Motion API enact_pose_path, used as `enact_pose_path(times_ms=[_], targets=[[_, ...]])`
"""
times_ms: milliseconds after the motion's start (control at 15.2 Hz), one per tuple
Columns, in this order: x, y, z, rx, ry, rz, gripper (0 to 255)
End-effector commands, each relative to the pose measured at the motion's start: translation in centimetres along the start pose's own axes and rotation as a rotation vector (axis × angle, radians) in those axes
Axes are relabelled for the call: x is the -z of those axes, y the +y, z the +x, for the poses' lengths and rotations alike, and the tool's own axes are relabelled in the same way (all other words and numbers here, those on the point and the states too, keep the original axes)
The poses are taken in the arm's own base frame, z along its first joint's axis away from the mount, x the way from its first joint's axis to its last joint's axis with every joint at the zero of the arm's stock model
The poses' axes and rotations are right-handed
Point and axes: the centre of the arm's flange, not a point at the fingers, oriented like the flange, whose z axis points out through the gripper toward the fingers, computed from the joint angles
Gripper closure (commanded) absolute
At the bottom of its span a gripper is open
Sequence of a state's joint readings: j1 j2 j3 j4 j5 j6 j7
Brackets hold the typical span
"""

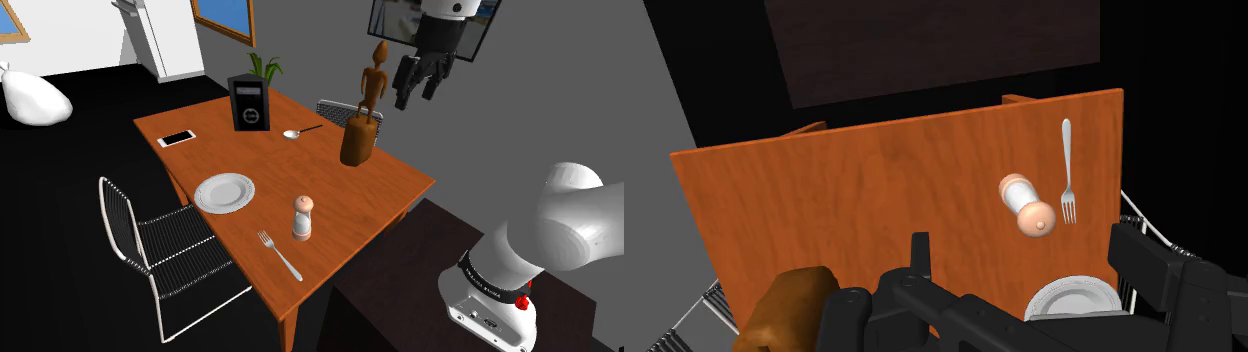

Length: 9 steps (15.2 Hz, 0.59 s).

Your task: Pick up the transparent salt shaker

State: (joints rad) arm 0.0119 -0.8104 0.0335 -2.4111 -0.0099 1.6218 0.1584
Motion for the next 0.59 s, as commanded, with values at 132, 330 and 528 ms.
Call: enact_pose_path(times_ms=[132,330,528], targets=[[-2.4,-0.6,0.9,-0.001,0.003,0.012,0],[-5.9,-1.4,2.2,-0.002,0.007,0.031,0],[-9.4,-2.4,3.5,-0.004,0.011,0.049,0]])
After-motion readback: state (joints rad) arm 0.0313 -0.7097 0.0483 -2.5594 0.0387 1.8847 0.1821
